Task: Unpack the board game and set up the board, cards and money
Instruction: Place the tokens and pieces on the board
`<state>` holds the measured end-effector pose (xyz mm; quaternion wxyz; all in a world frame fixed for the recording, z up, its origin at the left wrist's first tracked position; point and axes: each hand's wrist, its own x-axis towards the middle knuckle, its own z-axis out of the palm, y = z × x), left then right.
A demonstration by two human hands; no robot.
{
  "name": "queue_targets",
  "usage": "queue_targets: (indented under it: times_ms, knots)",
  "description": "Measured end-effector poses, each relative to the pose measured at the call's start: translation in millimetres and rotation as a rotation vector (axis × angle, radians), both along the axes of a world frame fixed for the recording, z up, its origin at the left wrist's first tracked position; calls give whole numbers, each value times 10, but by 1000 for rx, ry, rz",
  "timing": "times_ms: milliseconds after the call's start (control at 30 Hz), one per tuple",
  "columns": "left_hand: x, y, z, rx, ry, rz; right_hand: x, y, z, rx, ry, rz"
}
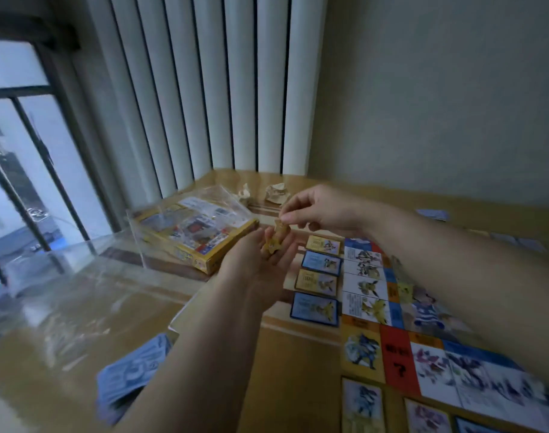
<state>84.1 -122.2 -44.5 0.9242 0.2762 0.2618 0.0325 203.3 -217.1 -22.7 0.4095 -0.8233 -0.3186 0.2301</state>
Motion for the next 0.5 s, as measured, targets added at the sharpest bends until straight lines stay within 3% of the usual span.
queue_targets:
  times_ms: [100,233,367,500]
  knots:
    - [-136,249,-25,58,-54,78,162,184,-233,89,9,-232]
    - [-264,497,-98,82,-103,107,353,357,-589,-103,-168,-449]
    - [-328,613,-127,179,-117,113,441,406,-740,-257,-292,-483]
    - [-407,657,-100,385,-91,89,294,374,-571,-176,-422,-441]
